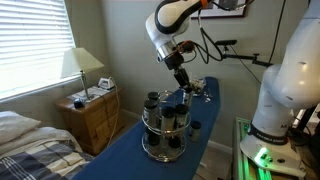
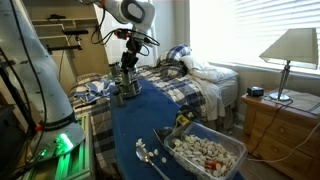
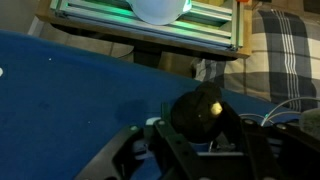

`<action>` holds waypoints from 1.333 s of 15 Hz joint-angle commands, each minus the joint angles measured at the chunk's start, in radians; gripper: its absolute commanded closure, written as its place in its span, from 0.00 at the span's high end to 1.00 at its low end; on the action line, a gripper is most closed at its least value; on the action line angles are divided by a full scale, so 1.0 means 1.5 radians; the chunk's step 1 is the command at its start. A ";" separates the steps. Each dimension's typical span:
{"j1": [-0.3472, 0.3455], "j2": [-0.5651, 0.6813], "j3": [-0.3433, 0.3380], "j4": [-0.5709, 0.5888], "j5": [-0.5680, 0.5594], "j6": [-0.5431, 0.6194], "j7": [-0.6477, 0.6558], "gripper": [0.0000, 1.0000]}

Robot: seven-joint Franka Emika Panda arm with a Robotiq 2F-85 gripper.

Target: Pick up one container on the ironing board and put it on the top part of the seasoning rack

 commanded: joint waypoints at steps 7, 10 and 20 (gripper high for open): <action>0.017 -0.010 0.019 0.049 -0.007 -0.030 0.000 0.25; 0.028 -0.008 0.034 0.088 -0.013 -0.049 -0.001 0.25; 0.044 0.012 0.050 0.149 -0.005 -0.070 -0.015 0.25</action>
